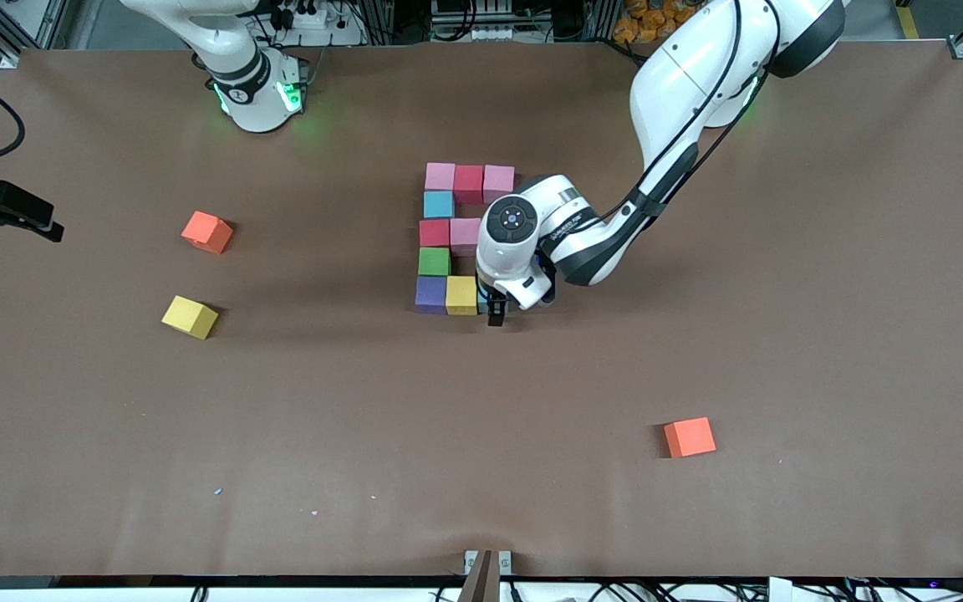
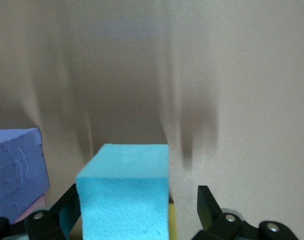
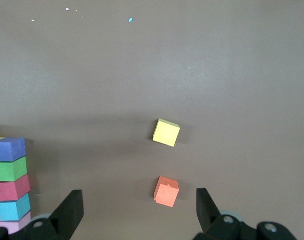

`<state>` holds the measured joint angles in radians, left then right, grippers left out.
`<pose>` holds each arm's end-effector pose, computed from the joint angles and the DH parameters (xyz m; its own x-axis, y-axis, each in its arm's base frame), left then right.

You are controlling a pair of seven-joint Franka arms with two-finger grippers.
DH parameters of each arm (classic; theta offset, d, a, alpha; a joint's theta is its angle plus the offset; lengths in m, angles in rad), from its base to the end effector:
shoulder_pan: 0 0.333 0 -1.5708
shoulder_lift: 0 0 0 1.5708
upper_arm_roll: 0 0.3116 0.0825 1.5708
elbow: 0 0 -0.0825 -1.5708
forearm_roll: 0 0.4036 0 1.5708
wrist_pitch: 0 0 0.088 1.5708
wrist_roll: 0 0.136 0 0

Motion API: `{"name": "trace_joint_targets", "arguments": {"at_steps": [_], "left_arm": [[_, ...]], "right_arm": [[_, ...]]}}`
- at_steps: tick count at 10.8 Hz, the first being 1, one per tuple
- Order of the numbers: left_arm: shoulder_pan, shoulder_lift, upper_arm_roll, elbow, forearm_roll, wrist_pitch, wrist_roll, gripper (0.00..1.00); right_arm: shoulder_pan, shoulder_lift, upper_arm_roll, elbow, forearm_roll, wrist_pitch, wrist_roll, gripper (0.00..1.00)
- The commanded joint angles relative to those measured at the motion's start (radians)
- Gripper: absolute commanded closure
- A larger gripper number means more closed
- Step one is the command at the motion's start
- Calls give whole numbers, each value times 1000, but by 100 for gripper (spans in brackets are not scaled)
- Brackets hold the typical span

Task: Arrange 11 blocks into digit 3
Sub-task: 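Lower the cyan cube beside the yellow cube and open the left gripper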

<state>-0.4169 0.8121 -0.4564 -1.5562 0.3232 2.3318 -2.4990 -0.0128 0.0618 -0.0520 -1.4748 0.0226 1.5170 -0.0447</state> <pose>0.4991 -0.5191 0.1625 0.0278 0.9948 -0.0984 0.9991 -0.0307 -0.0285 0.5865 -0.0340 0.5975 0.9996 -0.0188 -0.0186 -0.0192 -0.9996 -0.0202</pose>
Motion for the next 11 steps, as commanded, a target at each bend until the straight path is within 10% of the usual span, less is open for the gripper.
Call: {"name": "trace_joint_targets", "arguments": {"at_steps": [1,11], "left_arm": [[-8,-60,-2,2,10,-38,8,0],[118,-384,-4,2,0,-247,542,0]], "right_arm": [[7,4,-2,10,-4,-1,6,0],[7,4,-3,10,-4,-1,6,0]]}}
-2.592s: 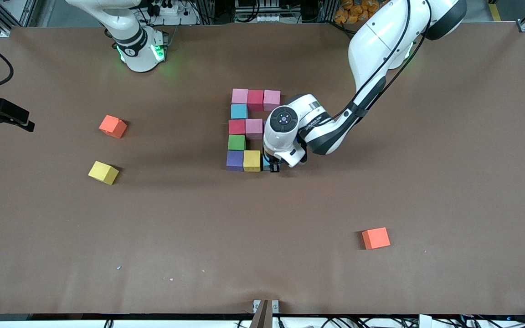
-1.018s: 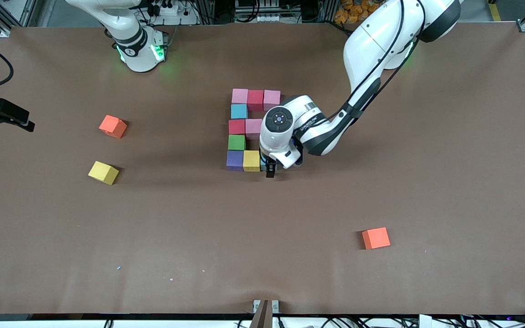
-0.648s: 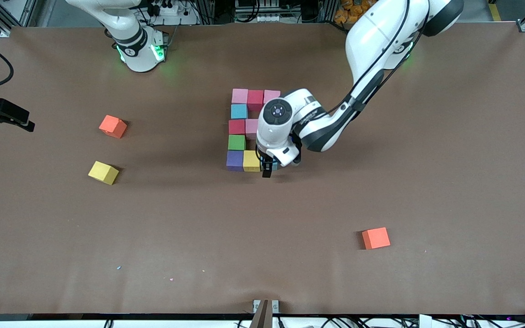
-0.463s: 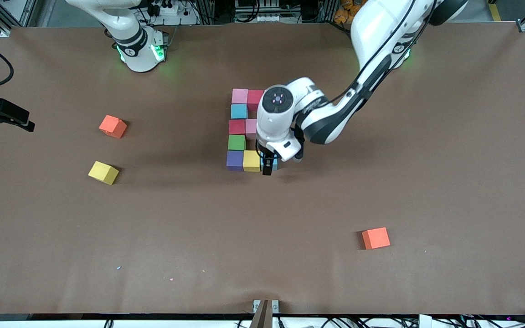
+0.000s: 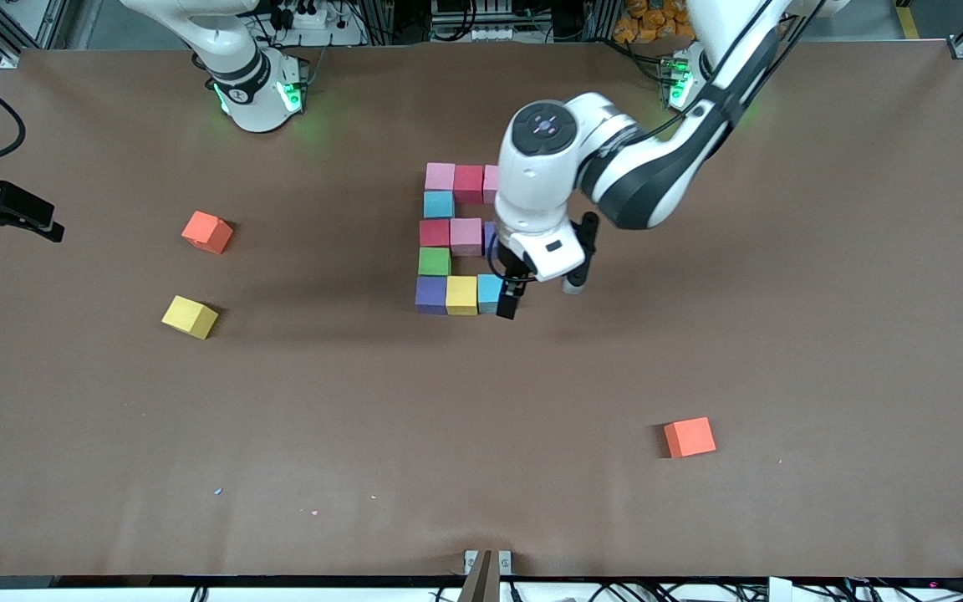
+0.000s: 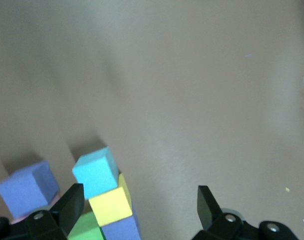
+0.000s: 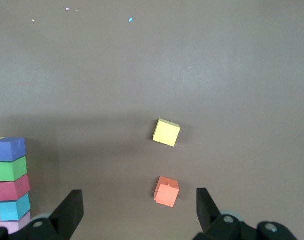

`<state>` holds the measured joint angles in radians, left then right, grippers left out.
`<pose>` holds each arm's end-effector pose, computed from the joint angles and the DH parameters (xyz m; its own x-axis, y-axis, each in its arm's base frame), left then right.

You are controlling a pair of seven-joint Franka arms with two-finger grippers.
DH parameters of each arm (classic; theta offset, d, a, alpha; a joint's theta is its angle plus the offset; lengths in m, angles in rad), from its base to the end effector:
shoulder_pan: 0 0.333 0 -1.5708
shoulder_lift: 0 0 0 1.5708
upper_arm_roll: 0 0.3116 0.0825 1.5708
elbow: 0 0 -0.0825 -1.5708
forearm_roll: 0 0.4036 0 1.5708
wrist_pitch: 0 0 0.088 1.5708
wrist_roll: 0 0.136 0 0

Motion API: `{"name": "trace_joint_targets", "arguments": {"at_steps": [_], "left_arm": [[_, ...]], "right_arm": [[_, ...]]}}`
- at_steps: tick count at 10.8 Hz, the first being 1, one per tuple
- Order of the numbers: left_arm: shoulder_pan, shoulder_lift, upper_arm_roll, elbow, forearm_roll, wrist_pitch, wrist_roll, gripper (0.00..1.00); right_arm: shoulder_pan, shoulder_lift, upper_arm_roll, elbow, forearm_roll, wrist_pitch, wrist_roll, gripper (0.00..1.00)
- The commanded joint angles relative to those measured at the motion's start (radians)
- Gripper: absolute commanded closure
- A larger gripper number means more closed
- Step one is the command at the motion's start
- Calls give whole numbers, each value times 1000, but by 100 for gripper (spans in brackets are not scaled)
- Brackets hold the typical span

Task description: Arrange 11 blocks into digit 3

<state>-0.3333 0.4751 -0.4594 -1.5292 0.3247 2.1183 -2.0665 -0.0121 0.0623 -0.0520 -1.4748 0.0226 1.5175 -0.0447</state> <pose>0.5500 -0.4652 0.3813 0.3723 0.9281 0.0079 0.9109 -0.3670 0.1887 0.5867 -0.0336 0.5973 0.9997 -0.0182 -0.0186 -0.0185 -0.9996 -0.0202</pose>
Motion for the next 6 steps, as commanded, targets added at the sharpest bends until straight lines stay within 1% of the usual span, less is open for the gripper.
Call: {"name": "trace_joint_targets", "arguments": {"at_steps": [1,2,3,4,6], "left_arm": [[65,-71,-1,-25,-12,-52,184,0],[103,-99,-2,-25,-35,-82,286,0],[149,-127,-5,-23,-91,-130,431,0],[183,-175,5,-13,-148,-158,589,0],[296,-246,10,-11,-275,-166,823,0]], "right_arm": [[6,4,-3,10,-4,-2,6,0],[6,4,-3,10,-4,-2,6,0],[6,4,-3,10,-4,-2,6,0],[6,4,-3,11,-4,-2,6,0],[6,4,-3,11,-6,-2,6,0]]}}
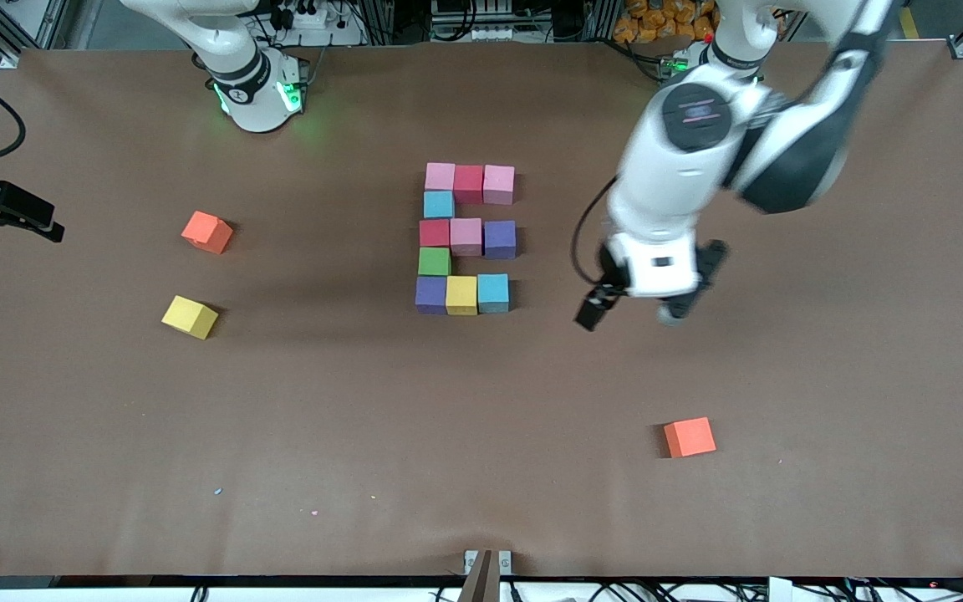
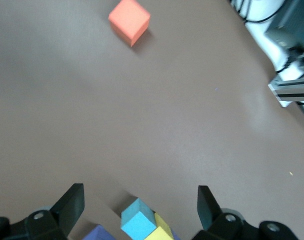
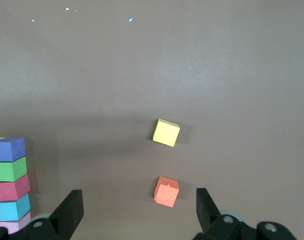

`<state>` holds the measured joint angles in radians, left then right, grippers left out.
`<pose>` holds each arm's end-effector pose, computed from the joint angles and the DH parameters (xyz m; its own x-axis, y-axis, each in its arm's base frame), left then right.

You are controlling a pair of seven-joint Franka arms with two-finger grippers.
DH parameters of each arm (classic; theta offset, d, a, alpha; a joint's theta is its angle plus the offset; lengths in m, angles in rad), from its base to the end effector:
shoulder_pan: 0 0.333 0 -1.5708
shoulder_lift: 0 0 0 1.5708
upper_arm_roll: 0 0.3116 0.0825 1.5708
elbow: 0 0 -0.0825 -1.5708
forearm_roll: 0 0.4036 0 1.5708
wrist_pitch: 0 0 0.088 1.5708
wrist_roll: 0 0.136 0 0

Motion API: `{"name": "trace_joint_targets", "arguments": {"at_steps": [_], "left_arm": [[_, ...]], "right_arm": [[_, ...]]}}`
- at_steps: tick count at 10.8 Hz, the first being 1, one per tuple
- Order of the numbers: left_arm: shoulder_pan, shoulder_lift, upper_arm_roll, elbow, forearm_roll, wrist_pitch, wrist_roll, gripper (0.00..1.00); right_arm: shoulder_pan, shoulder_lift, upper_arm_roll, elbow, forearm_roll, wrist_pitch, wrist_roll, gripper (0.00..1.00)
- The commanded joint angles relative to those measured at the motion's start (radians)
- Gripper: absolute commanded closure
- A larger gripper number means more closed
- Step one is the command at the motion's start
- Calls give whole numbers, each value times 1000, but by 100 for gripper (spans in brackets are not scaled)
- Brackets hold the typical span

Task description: Arrange 11 blocks into digit 3

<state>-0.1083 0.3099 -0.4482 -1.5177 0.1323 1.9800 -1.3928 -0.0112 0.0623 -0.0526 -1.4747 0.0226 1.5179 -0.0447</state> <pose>0.6076 -0.3258 0.4787 0.6759 0.7364 0.0287 0.7212 -0.6689 0.1801 0.5867 -0.0334 0.5974 0.9997 -0.0179 -0.0181 -0.0182 -0.9996 -0.0201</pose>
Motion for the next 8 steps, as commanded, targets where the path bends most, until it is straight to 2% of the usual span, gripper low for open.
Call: {"name": "trace_joint_targets", "arguments": {"at_steps": [1,4,8], "left_arm": [[100,-121,21,-22,-124,-65,276,0],[168,-208,152,-22,-236,-209,716,0],[159,-264,302,-21,-226,-329,1059,0]], "right_arm": [[5,4,-3,11,-6,-2,6,0],[5,4,-3,11,-4,-2,6,0],[5,5,-3,11,-4,-2,6,0]]}}
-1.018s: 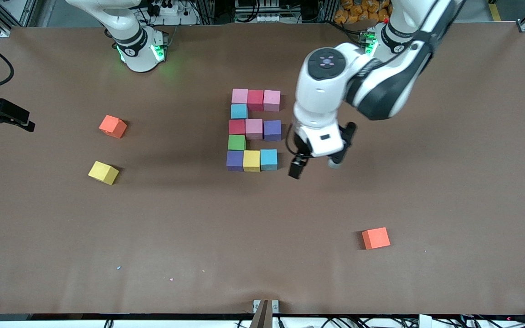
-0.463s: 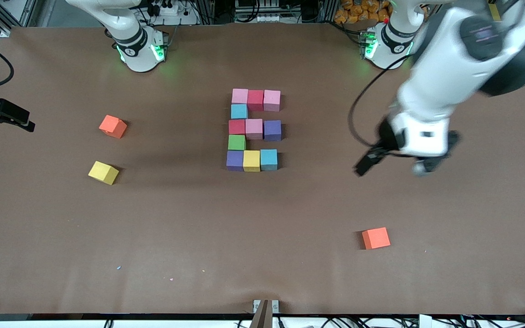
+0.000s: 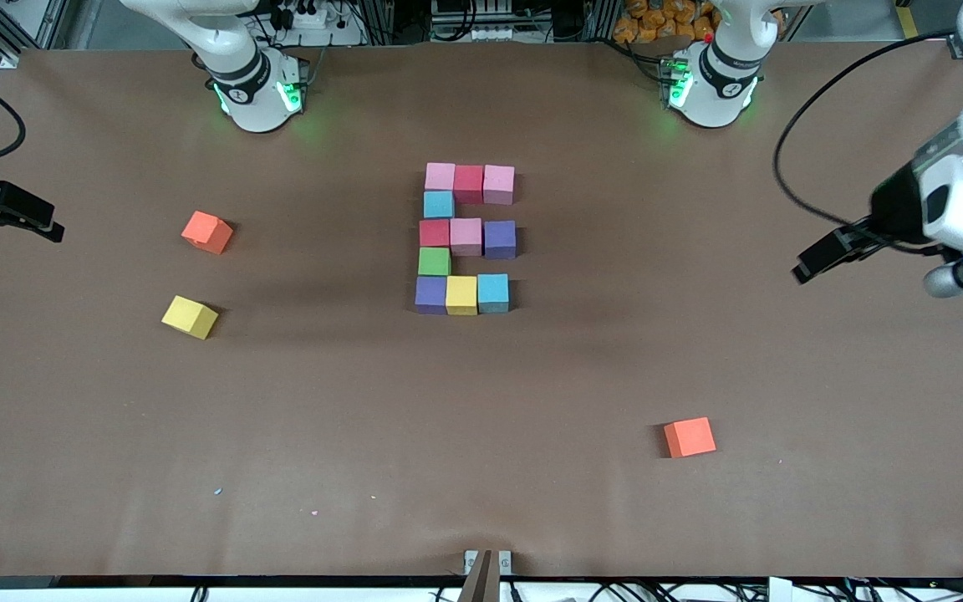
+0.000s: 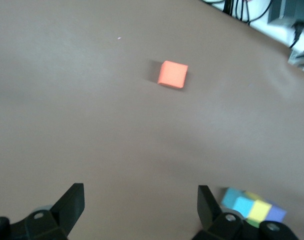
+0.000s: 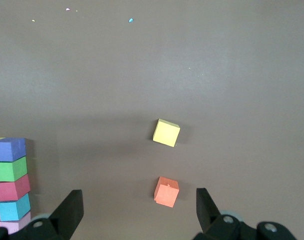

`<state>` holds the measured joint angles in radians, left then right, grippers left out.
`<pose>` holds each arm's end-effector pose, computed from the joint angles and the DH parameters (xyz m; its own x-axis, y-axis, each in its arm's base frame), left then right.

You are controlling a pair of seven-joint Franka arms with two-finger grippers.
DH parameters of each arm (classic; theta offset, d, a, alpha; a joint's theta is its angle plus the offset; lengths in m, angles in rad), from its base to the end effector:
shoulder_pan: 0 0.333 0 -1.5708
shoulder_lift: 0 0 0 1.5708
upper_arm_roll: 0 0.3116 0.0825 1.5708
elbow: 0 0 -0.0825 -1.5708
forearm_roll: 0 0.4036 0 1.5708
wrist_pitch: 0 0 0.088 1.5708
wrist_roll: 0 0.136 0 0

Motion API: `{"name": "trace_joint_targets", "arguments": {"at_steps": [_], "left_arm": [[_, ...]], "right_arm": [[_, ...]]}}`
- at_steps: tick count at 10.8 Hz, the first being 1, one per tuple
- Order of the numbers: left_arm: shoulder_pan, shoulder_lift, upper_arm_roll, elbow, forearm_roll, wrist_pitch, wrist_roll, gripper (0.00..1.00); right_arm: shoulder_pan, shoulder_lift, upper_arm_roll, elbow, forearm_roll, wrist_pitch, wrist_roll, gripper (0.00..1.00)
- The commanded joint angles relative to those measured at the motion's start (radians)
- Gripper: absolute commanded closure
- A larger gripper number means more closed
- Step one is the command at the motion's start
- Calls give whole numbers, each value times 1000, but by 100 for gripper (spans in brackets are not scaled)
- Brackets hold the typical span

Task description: Arrange 11 blocks into digit 3

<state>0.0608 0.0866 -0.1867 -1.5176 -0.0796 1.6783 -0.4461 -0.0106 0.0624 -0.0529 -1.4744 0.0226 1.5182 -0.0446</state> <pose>0.6072 -0.0826 0.5776 0.9462 0.3226 0.0265 0.3175 -0.9408 0.1185 0.5868 -0.0332 0.5975 0.9997 -0.0177 -0.0176 -0.0180 -0.9996 -0.0201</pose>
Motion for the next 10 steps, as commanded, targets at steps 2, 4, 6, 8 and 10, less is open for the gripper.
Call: {"name": "trace_joint_targets", "arguments": {"at_steps": [2,4,6,8,10], "left_arm": [[-12,-70,58,-22,47,-48,190,0],[-12,-112,56,-35,103,-74,245,0],[-10,-172,58,-91,103,-101,279,0],[-73,-174,108,-88,103,-115,277,0],[-153,-166,151,-84,110,-115,279,0]], "right_arm": [[4,5,-2,11,-4,-3,6,0],[4,5,-2,11,-4,-3,6,0],[4,5,-2,11,-4,-3,6,0],[4,5,-2,11,-4,-3,6,0],[4,5,-2,11,-4,-3,6,0]]}}
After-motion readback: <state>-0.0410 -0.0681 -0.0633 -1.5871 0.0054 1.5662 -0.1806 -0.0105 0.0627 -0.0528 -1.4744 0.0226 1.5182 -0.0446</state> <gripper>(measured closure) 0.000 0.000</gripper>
